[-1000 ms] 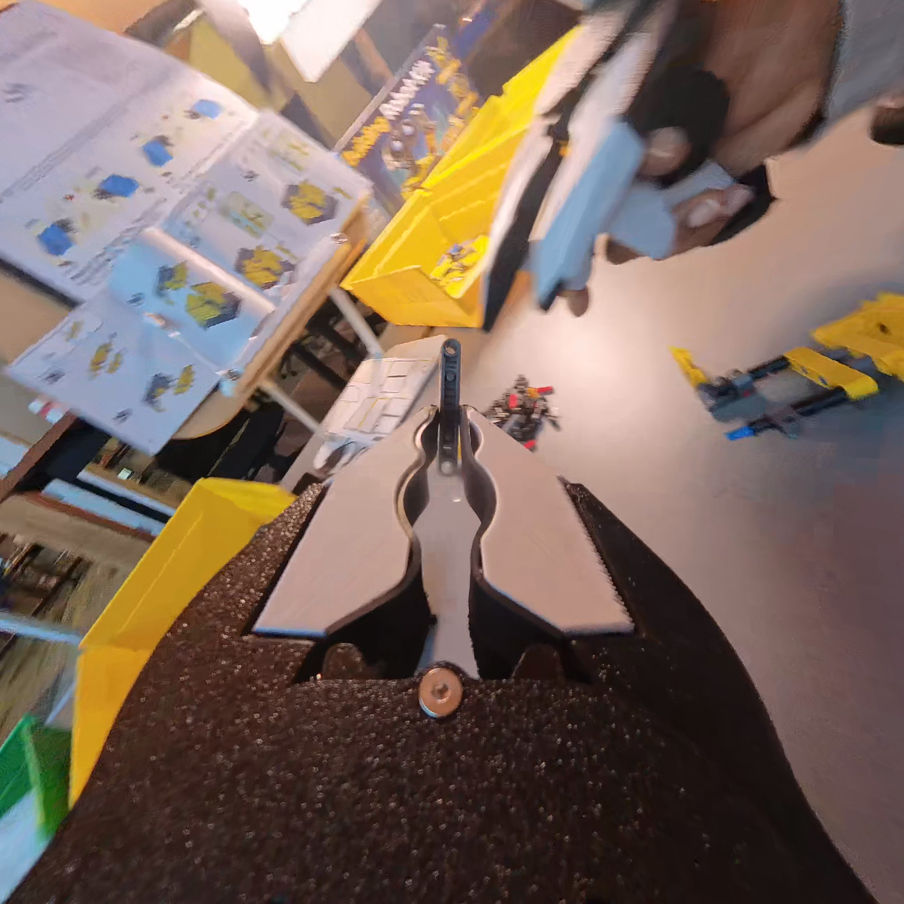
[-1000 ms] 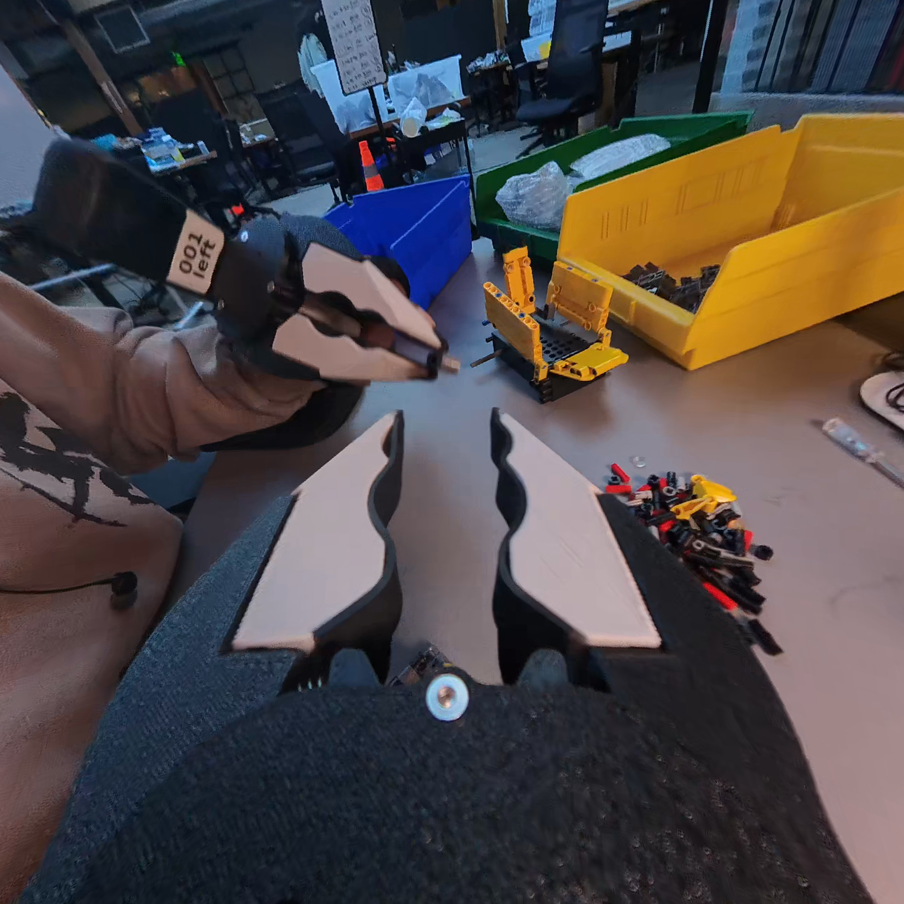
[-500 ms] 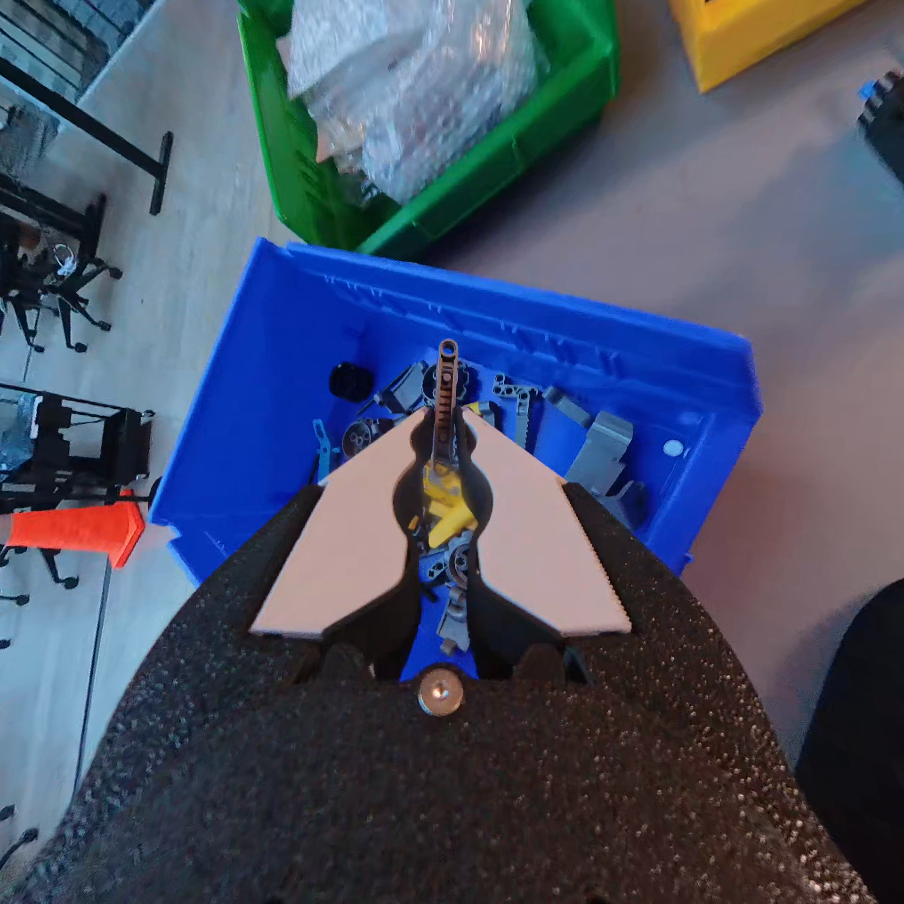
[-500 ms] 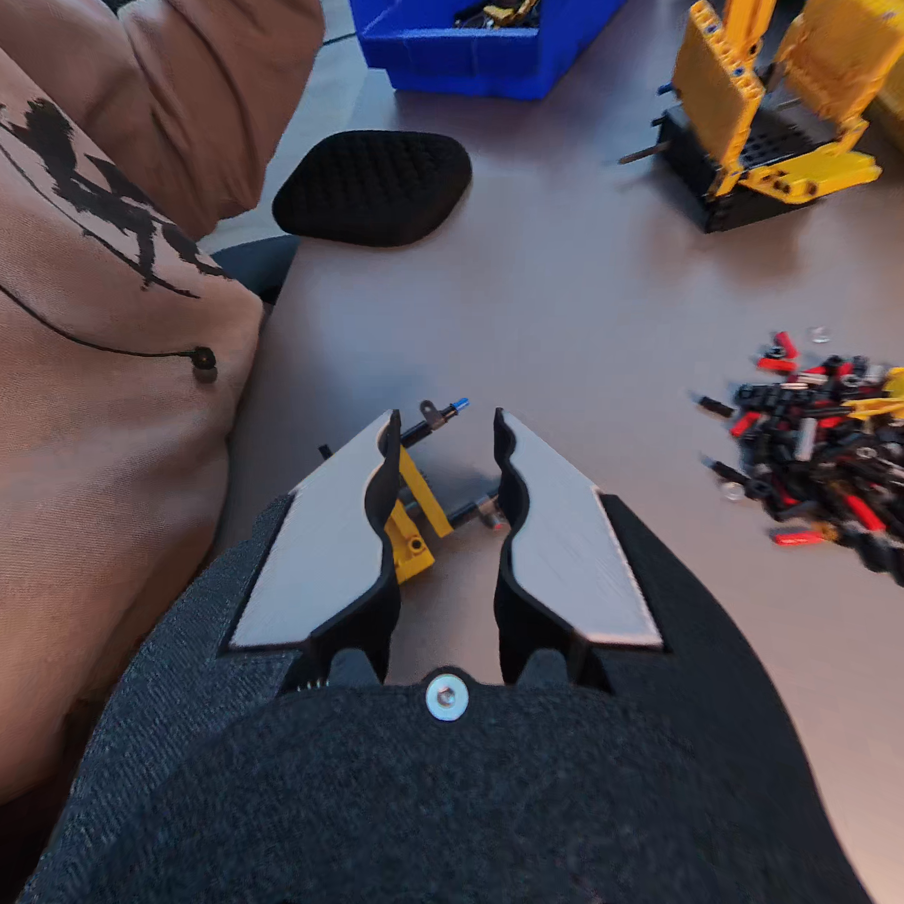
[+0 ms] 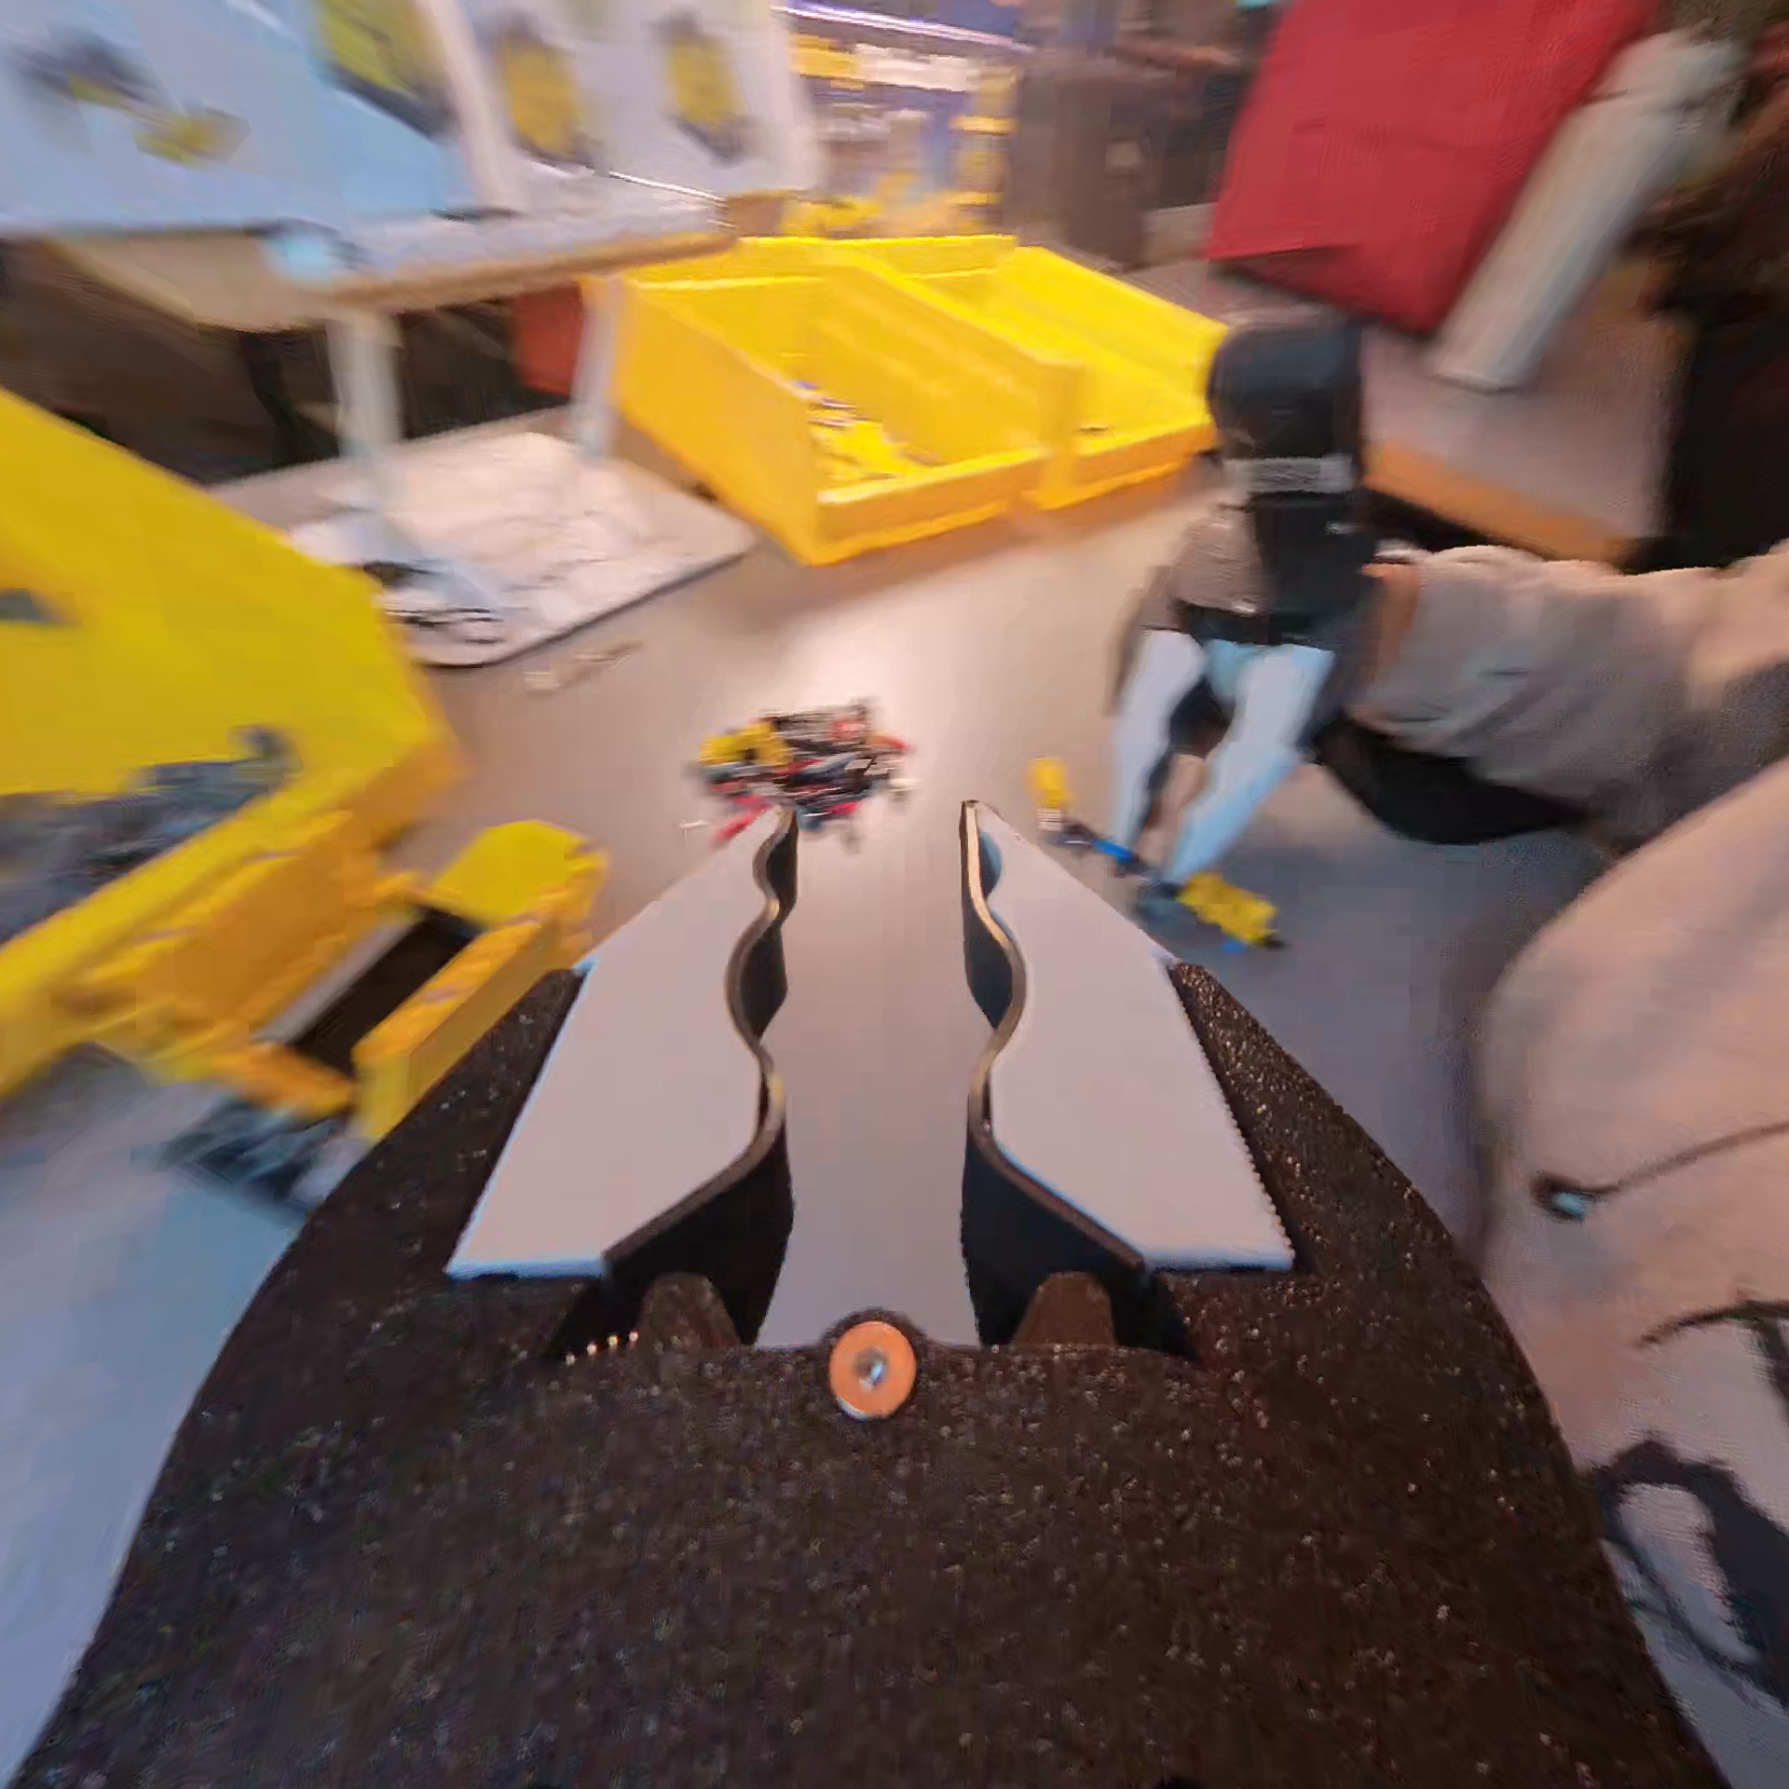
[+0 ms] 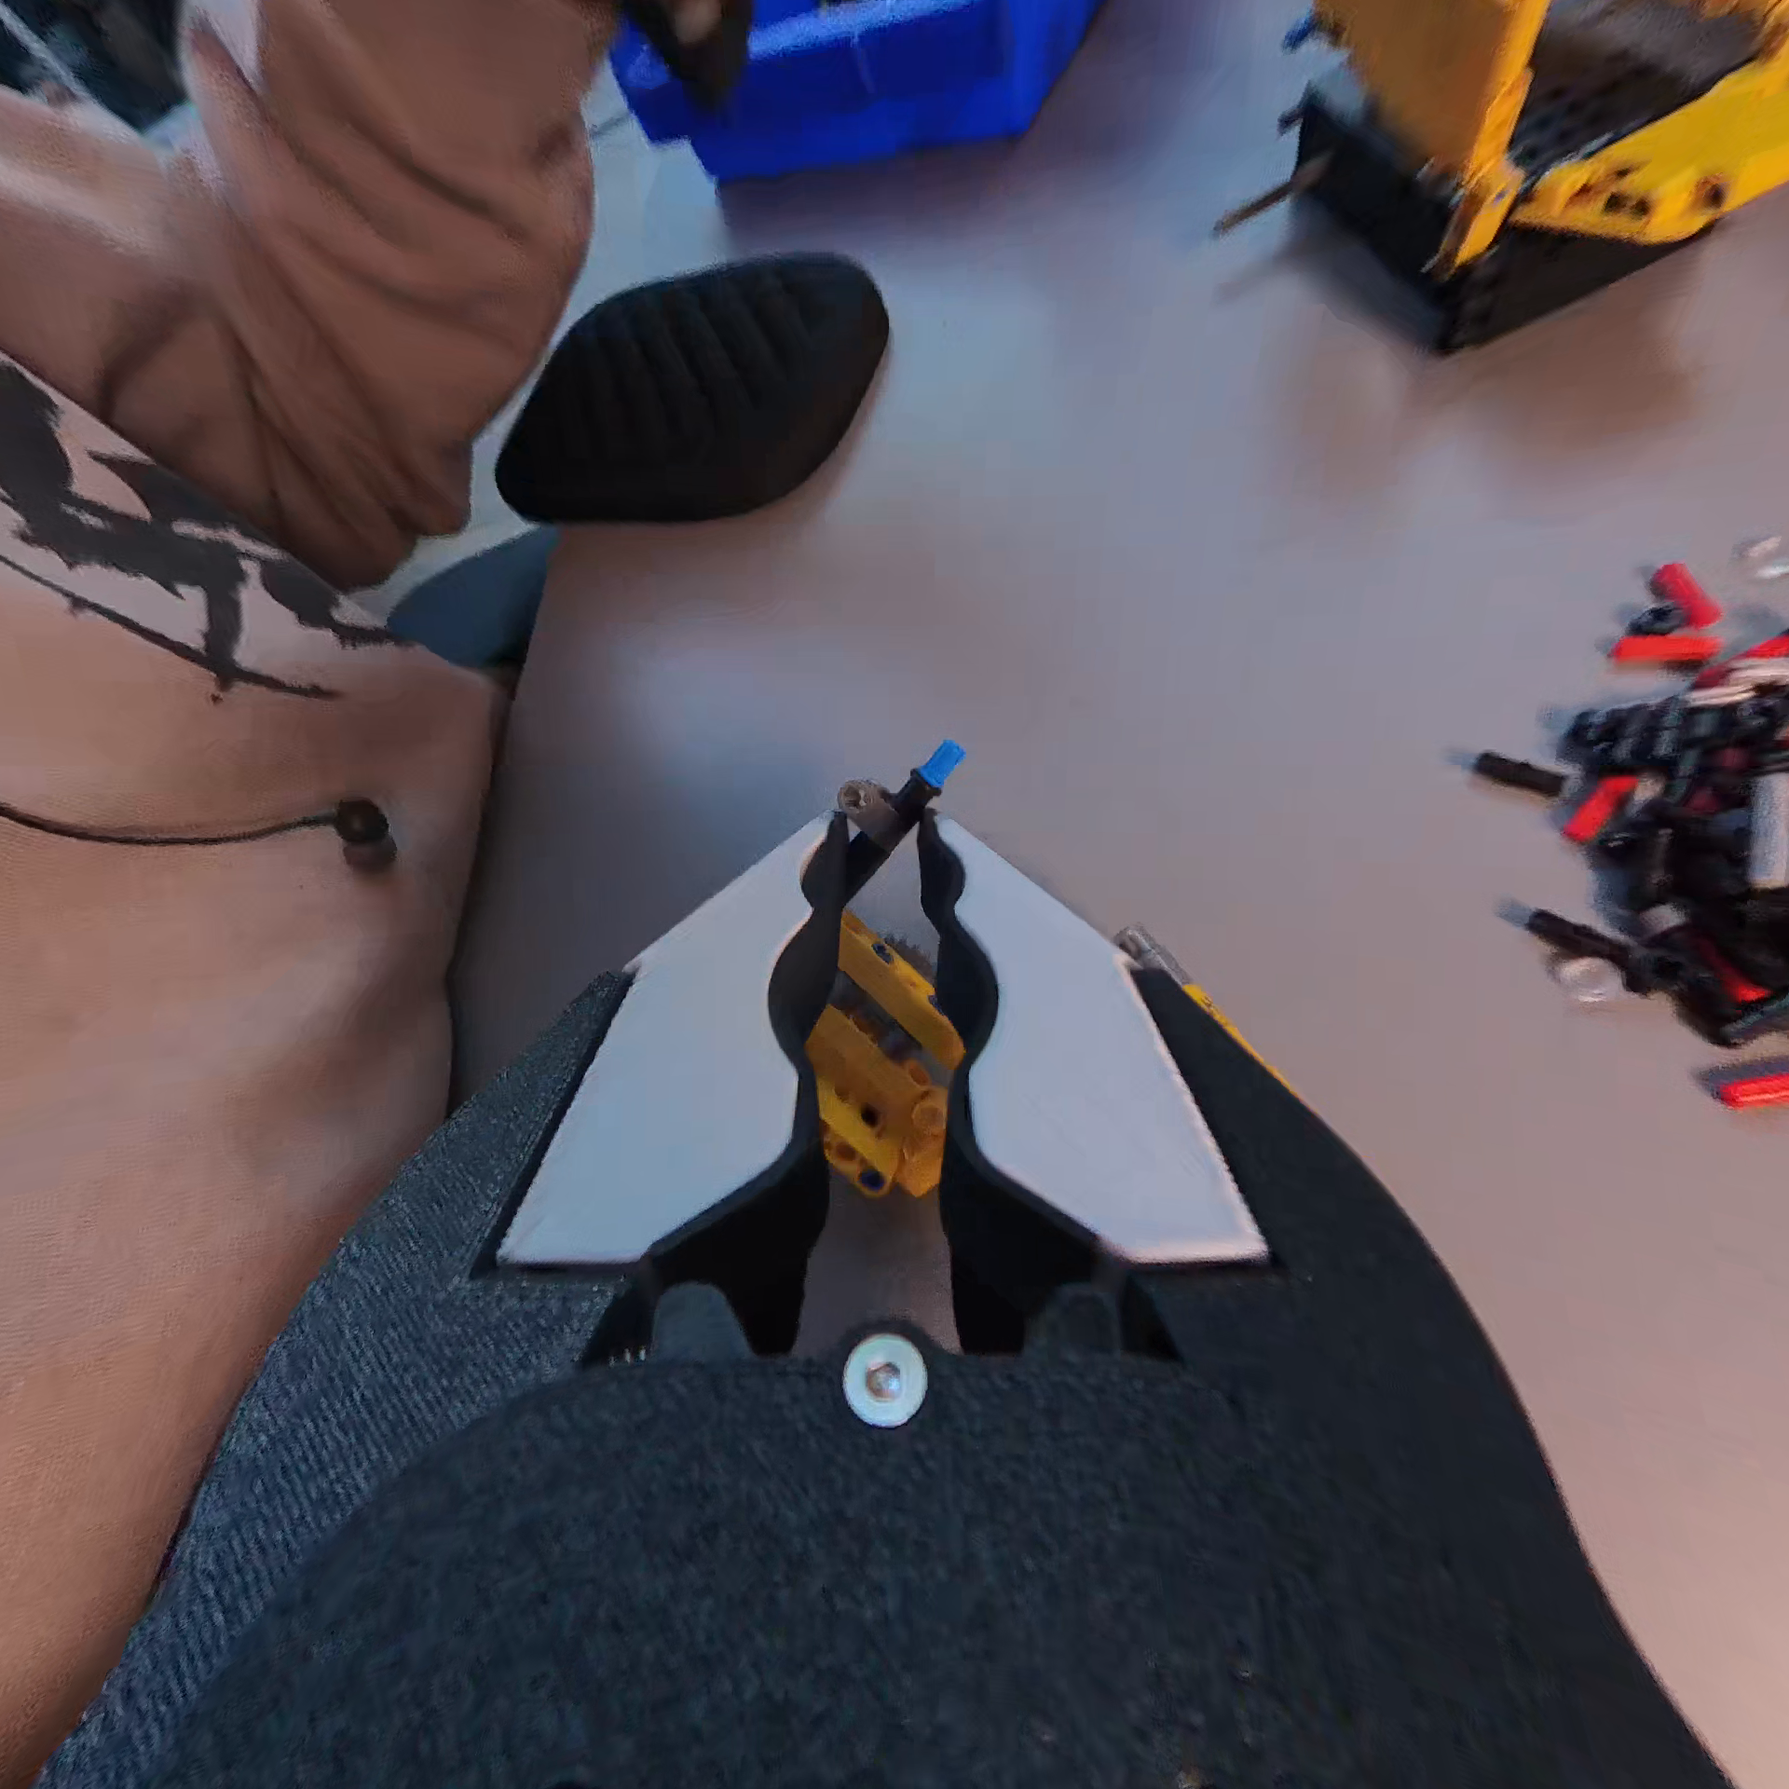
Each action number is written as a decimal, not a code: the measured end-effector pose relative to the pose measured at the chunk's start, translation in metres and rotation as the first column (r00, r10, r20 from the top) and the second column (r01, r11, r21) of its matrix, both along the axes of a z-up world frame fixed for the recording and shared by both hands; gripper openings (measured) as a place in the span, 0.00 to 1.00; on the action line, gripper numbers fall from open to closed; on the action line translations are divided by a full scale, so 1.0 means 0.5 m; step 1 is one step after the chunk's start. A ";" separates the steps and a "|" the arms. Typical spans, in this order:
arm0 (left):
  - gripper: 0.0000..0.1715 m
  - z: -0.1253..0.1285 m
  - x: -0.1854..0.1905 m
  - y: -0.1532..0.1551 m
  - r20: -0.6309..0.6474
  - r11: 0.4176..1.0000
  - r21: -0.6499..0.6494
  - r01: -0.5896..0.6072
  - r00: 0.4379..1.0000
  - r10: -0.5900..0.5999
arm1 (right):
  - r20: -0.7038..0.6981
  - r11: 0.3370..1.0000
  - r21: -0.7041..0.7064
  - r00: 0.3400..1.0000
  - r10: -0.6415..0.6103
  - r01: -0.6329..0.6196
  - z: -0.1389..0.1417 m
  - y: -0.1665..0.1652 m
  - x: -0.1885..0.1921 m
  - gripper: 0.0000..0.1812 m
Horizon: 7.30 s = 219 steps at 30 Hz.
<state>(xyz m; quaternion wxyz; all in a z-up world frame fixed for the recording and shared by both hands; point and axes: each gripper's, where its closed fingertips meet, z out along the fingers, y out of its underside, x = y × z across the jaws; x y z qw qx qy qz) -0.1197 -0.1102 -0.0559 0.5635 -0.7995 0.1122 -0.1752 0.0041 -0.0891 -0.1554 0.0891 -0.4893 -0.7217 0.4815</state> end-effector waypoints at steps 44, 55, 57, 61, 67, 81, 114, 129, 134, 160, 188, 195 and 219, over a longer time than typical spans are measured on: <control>0.05 -0.102 0.261 0.101 -0.131 0.893 0.044 0.447 0.889 -0.438 | -0.469 0.989 -0.113 0.872 -0.142 0.100 0.132 0.058 -0.018 0.03; 0.04 -0.099 0.261 0.092 -0.047 0.881 0.017 0.473 0.881 -0.471 | -0.488 0.986 -0.150 0.861 -0.142 0.078 0.142 0.052 -0.015 0.04; 0.04 -0.099 0.260 0.092 -0.042 0.882 0.017 0.471 0.881 -0.470 | -0.485 0.986 -0.139 0.862 -0.146 0.089 0.139 0.054 -0.018 0.03; 0.03 -0.099 0.258 0.094 -0.032 0.886 0.013 0.463 0.886 -0.463 | -0.478 0.986 -0.136 0.865 -0.152 0.099 0.139 0.054 -0.020 0.02; 0.03 -0.077 0.253 0.102 0.083 0.900 0.051 0.433 0.896 -0.436 | -0.486 0.953 -0.266 0.833 -0.265 0.147 0.166 0.064 -0.028 0.00; 0.03 -0.080 0.271 0.093 0.296 0.876 0.048 0.480 0.831 -0.472 | -0.482 0.747 -0.648 0.678 -0.555 0.151 0.302 0.268 0.040 0.01; 0.03 -0.074 0.278 0.090 0.169 0.869 0.116 0.482 0.852 -0.495 | -0.435 0.995 0.094 0.900 0.028 0.015 0.171 0.045 0.005 0.09; 0.08 -0.083 0.276 0.088 0.003 0.874 0.122 0.470 0.881 -0.474 | -0.362 0.999 -0.034 0.932 -0.004 -0.009 0.140 0.045 -0.003 0.03; 0.04 -0.100 0.271 0.092 -0.027 0.883 0.084 0.462 0.887 -0.461 | -0.381 0.994 -0.111 0.924 -0.034 -0.010 0.156 0.056 0.001 0.03; 0.03 -0.117 0.253 0.075 0.174 0.858 -0.030 0.513 0.848 -0.501 | -0.505 0.961 -0.255 0.832 -0.229 0.109 0.250 0.192 0.046 0.03; 0.02 -0.066 0.257 0.064 0.214 0.861 0.070 0.504 0.835 -0.507 | -0.440 0.984 -0.163 0.898 -0.010 -0.069 0.146 0.033 -0.001 0.04; 0.02 -0.076 0.256 0.066 0.217 0.862 0.049 0.504 0.837 -0.502 | -0.443 0.989 -0.136 0.896 -0.015 -0.051 0.140 0.036 -0.003 0.03; 0.04 -0.066 0.245 0.071 0.160 0.884 0.059 0.463 0.870 -0.466 | -0.476 0.974 -0.226 0.875 -0.085 -0.029 0.151 0.035 -0.018 0.02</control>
